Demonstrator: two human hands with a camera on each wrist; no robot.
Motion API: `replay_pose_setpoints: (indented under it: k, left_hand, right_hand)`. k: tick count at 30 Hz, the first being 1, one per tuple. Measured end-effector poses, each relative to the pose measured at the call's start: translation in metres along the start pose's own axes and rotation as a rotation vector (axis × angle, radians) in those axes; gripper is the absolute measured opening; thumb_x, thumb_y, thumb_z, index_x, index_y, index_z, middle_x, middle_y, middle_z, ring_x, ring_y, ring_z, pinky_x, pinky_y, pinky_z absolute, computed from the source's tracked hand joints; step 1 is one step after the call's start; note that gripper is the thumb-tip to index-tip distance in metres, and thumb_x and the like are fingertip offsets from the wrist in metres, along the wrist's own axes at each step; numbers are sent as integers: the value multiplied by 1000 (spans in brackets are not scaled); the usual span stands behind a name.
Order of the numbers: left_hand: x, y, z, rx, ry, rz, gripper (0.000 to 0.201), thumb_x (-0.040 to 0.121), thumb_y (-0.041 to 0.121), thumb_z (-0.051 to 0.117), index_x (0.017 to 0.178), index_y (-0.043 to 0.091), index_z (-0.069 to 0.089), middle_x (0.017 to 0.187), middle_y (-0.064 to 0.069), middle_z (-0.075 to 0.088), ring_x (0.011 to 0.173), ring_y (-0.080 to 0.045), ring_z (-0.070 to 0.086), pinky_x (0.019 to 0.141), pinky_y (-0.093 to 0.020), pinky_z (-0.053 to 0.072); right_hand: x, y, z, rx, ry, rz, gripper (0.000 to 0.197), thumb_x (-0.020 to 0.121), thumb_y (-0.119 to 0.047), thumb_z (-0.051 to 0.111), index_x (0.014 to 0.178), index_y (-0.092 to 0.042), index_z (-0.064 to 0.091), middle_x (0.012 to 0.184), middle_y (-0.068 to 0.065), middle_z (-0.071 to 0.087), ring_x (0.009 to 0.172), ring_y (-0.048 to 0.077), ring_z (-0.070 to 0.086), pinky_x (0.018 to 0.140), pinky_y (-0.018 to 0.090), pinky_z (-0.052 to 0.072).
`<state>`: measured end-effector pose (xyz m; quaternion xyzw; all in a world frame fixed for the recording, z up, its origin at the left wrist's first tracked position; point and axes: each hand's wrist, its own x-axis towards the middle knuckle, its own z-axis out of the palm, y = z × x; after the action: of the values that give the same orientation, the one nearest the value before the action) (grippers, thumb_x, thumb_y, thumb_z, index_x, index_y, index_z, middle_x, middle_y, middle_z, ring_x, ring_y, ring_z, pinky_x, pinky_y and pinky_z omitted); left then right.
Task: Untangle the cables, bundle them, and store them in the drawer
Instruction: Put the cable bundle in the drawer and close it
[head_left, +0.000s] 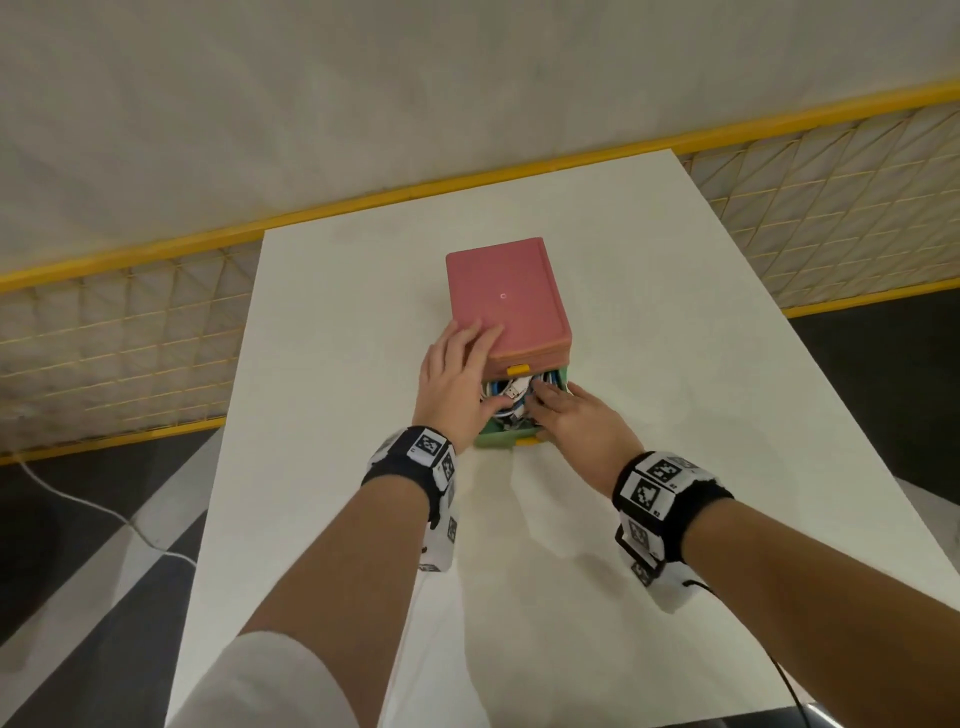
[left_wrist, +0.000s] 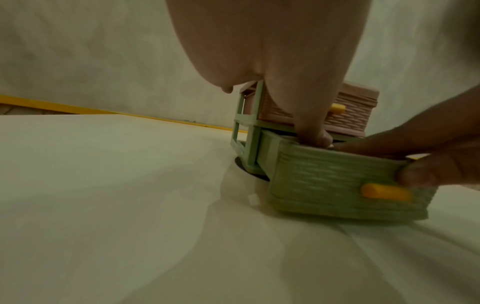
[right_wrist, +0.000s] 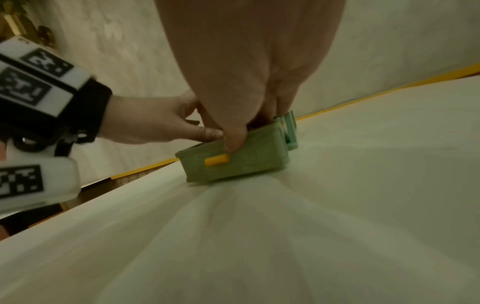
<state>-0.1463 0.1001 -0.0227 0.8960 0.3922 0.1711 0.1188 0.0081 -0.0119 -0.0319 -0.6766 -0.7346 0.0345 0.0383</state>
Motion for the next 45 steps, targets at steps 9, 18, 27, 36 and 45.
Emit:
replay_pose_setpoints:
  k: [9,18,27,36,45]
  left_hand:
    - [7,12,4,-13,43,-80,89,64,40,86,141,22,44,139,-8,42,129,-33,34,108,-41,35]
    - [11,15,6,-20,62,-103,76,69,16,84,135,22,47,135,-8,43,124,-32,34,92,-46,52]
    - [9,15,7,53,56,-70,91,57,42,88,135,18,46,132,-11,48,124,-33,36,98,-40,45]
    - [12,11,4,9,87,-71,79,62,37,86,129,20,49,127,-7,49,114,-30,40,96,-37,45]
    - [7,9,-1,-79,45,-52,66,73,15,69,135,19,48,133,-6,46,119,-27,31,94,-40,48]
  right_hand:
    - [-2,12,-1,1,212,-82,22,61,1,77,80,-10,73,78,3,62,66,23,63,84,34,54]
    - [13,-2,-4,-10,141,-55,32,50,2,72,73,-20,73,72,-6,70,67,11,68,76,20,52]
    - [8,1,14,-54,300,-32,41,49,-6,82,86,-17,69,83,-1,76,60,11,69,87,28,46]
    - [12,-3,13,24,219,93,30,66,-1,67,92,-15,64,74,-1,71,76,22,66,77,38,45]
    - [17,-2,14,564,471,471,122,39,-45,92,139,-21,26,119,12,41,106,26,47,90,43,46]
